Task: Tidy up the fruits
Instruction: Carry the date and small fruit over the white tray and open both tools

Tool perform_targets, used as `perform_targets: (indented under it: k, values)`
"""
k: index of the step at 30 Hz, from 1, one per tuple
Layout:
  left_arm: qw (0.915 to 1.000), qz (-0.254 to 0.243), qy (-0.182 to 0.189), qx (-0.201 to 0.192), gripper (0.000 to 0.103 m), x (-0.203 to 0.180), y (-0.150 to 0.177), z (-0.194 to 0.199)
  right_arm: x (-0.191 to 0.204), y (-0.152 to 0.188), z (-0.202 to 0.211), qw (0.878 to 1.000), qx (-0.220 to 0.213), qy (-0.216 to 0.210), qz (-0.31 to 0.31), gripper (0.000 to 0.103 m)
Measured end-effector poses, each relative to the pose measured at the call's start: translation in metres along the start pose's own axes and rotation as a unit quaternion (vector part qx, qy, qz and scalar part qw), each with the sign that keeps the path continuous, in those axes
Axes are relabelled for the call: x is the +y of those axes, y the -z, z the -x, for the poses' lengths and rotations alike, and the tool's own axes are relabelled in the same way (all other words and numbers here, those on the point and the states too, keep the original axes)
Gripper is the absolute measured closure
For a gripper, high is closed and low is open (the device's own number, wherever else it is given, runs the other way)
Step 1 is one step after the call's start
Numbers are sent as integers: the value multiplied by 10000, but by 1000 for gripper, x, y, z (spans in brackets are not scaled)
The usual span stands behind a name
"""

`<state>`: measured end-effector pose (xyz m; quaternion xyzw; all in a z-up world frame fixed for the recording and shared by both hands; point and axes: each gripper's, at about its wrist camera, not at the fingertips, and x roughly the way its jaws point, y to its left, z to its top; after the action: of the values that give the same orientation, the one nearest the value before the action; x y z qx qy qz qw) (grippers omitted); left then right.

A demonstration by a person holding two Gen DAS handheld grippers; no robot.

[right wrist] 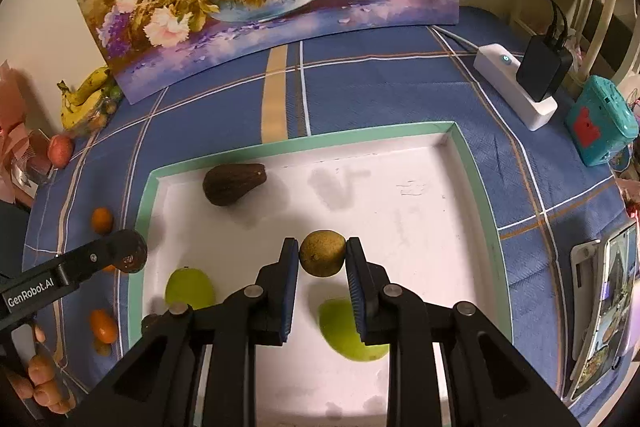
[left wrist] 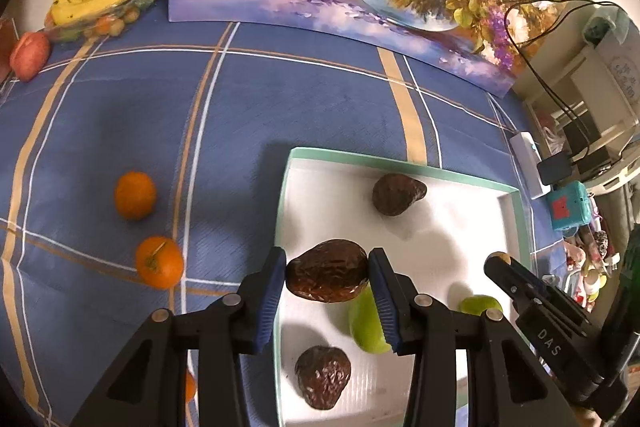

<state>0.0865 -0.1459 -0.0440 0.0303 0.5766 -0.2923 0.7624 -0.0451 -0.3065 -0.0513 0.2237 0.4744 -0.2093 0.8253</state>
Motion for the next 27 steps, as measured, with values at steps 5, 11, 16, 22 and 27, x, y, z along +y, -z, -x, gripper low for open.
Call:
perform_targets:
  k: [5, 11, 16, 22, 27]
  values:
    - [9999, -97, -71, 40, 58, -5, -1, -9, -4, -2, -9, 9999, 103, 18, -20, 78]
    - [9995, -179, -138, 205, 58, -10, 3, -25, -9, 1, -20, 9996, 268, 99, -52, 78]
    - [9993, -134, -193, 297, 58, -8, 6, -34, -12, 6, -28, 9990, 396, 183, -61, 78]
    - [9991, -121, -206, 338, 58, -9, 6, -32, -15, 10, -35, 9986, 489, 190, -115, 78]
    - [9986, -193, -273, 405, 57, -12, 5, -27, -13, 10, -33, 9985, 492, 240, -65, 78]
